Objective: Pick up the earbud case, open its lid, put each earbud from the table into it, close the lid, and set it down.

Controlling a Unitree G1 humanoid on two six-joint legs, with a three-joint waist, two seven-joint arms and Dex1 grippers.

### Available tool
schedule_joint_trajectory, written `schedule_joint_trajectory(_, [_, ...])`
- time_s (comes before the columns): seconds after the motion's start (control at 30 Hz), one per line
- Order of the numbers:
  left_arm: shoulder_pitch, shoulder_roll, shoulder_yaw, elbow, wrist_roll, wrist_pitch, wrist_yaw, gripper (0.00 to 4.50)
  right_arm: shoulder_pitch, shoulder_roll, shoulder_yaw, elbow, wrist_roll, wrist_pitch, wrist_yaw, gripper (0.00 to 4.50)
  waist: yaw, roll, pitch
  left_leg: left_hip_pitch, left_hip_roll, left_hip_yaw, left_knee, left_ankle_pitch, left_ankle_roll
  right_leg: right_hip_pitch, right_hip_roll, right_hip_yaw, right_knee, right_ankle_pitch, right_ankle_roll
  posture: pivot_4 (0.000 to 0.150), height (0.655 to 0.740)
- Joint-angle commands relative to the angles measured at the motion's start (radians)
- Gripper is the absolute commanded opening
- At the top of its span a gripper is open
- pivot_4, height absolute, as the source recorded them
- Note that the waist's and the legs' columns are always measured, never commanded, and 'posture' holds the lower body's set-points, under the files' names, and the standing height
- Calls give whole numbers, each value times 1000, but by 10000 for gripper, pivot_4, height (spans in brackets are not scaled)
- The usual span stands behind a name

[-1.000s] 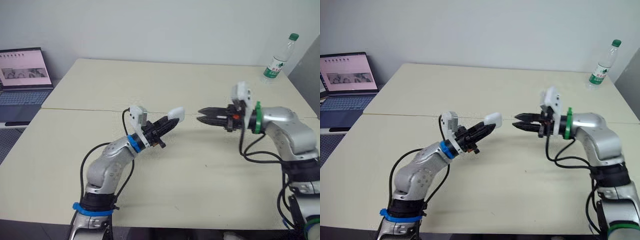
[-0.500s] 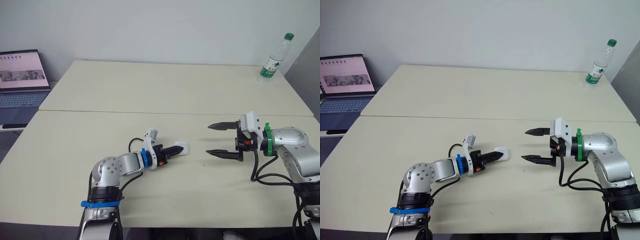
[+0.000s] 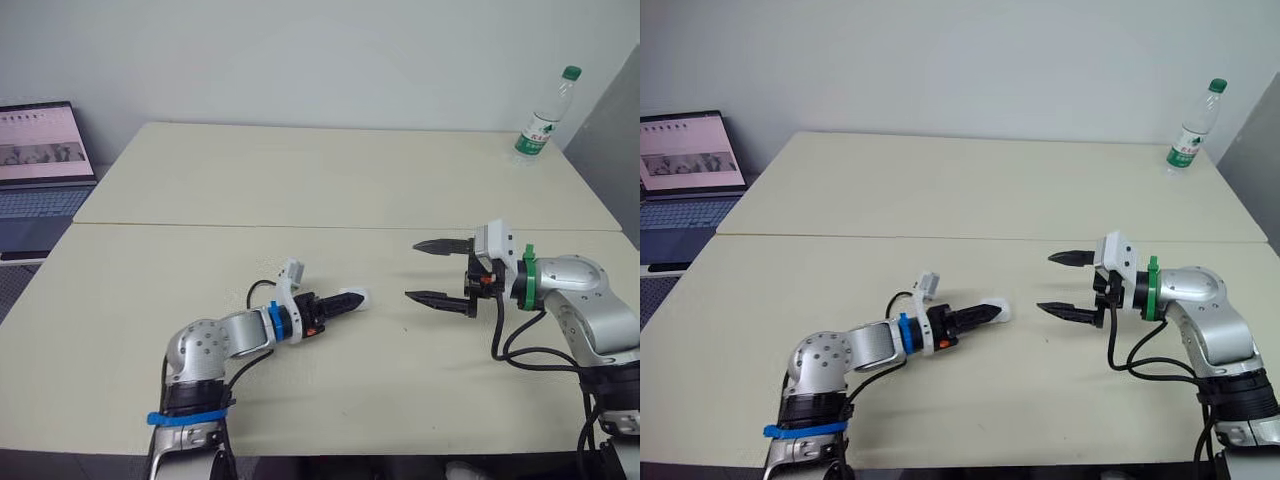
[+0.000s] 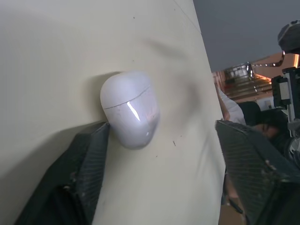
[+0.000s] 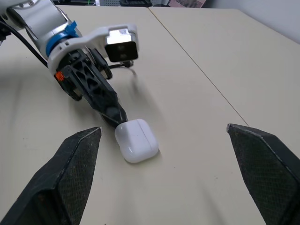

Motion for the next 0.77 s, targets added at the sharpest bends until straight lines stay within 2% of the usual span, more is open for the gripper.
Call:
schedule_joint_trajectory(0.03, [91, 118, 102, -81, 33, 31, 64, 44865, -31, -5, -5, 20, -2, -36, 33, 45000, -6, 0, 0, 1, 0, 0, -1, 0, 0, 0, 0, 0, 0, 0, -1, 1500, 7400])
schedule_joint_trajectory(0.13, [166, 253, 97, -214, 69, -54, -13, 44865, -38, -18, 8, 41, 0, -38, 77, 45000, -16, 0, 0, 4, 0, 2, -5, 0, 0, 0, 0, 2, 1, -1, -2, 1500, 7400])
schedule_joint_trajectory(0.3, [246, 496, -10, -361, 339, -591, -374, 44865, -55, -22, 8, 51, 3, -36, 106, 45000, 0, -1, 1, 6, 0, 1, -13, 4, -7, -1, 0, 0, 1, -5, -9, 1500, 7400])
schedule_joint_trajectory(0.4, [273, 600, -77, -324, 524, -806, -457, 44865, -81, -16, 6, 62, 6, -28, 105, 45000, 16, -1, 1, 5, -1, 2, -12, 4, -7, -1, -2, 0, 0, -5, -9, 1500, 7400])
schedule_joint_trajectory(0.53, [240, 644, -80, -242, 608, -839, -441, 44865, -108, -16, 3, 65, 16, -9, 109, 45000, 18, -1, 2, 4, -1, 3, -12, 4, -7, -1, -5, -2, -2, -5, -9, 1500, 7400])
schedule_joint_trajectory(0.77, [181, 621, -33, -176, 557, -886, -521, 44865, -110, -16, -5, 55, 25, 27, 102, 45000, 17, -1, 2, -2, -1, 0, -12, 4, -7, -6, -5, -5, -1, -5, -9, 1500, 7400])
